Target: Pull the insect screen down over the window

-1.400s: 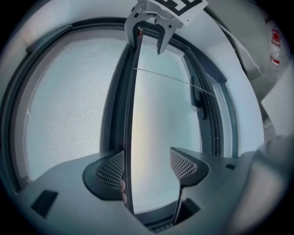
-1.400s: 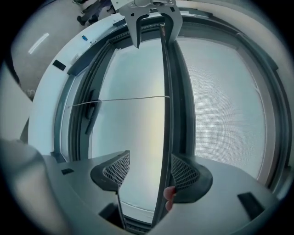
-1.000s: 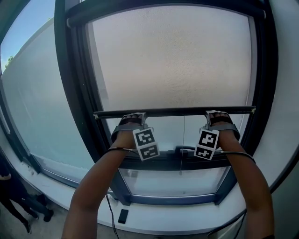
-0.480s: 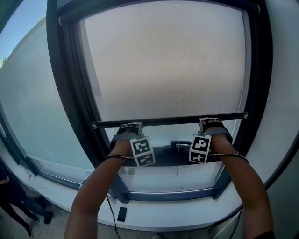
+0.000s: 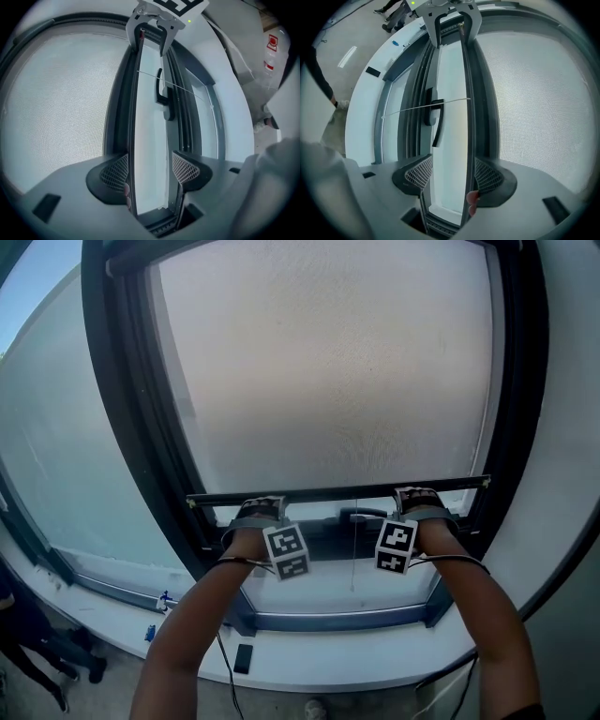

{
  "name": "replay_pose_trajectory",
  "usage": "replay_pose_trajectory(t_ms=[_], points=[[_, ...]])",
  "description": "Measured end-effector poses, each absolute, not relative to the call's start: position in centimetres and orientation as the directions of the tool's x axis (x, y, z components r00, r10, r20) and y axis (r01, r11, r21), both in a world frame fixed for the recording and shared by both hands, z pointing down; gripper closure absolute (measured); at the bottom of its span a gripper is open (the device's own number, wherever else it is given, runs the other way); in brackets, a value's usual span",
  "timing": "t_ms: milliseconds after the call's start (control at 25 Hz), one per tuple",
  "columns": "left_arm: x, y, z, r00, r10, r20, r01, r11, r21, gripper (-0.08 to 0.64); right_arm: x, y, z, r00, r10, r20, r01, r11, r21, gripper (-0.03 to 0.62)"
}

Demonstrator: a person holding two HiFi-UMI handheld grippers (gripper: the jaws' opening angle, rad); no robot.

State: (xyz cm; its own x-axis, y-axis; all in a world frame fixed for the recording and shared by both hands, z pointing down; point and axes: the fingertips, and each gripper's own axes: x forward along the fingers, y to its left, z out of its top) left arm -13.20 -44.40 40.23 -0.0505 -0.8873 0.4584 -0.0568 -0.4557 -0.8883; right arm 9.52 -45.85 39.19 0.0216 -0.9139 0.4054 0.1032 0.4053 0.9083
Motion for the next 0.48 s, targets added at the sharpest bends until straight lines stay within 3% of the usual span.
replay_pose_trajectory(t_ms=[480], points=[[-13.3,-44.4,46.9,-0.048,-0.853,0.519,-0.049,-0.517,-0.854,0.267,9.4,-45.7,45.8,0.033,-0.878,0.478,0.097,0.479,0.872,0.331]])
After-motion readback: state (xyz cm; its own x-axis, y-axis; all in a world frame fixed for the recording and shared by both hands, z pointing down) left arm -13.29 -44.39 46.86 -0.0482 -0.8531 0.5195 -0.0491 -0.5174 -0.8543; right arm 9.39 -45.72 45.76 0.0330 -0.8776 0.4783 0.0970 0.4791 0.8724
